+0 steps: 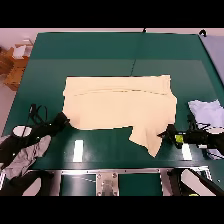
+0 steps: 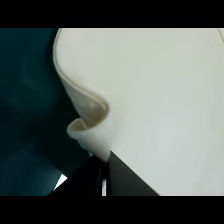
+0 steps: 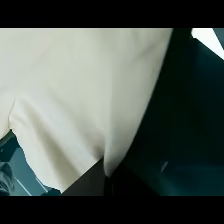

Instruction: Fold the shirts.

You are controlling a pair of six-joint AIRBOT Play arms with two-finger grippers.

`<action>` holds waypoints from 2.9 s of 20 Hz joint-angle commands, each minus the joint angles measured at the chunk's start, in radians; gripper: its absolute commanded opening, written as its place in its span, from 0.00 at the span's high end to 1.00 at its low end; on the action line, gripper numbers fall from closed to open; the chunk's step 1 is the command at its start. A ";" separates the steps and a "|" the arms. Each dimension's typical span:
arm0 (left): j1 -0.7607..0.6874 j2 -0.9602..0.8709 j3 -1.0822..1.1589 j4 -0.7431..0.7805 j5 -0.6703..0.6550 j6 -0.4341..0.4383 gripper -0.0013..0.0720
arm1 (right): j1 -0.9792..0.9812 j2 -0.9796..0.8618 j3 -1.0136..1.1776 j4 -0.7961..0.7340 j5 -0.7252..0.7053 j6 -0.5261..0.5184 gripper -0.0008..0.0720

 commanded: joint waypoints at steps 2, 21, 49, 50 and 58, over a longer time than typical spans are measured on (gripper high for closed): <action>0.061 0.002 0.038 0.128 -0.220 -0.031 0.95 | 0.029 0.023 0.055 -0.029 0.063 0.026 0.97; 0.082 0.158 0.364 0.642 -0.606 -0.344 0.95 | 0.050 0.211 0.423 -0.162 0.223 0.225 0.97; 0.274 -0.805 1.257 0.201 -0.640 0.005 0.95 | -0.059 -0.814 1.164 0.025 0.331 -0.129 0.18; 0.260 -0.805 1.257 0.194 -0.633 0.026 0.95 | -0.055 -0.830 1.141 0.055 0.331 -0.161 0.17; 0.105 -0.805 1.258 0.109 -0.623 0.137 0.95 | 0.112 -0.899 1.144 0.108 0.322 -0.217 0.15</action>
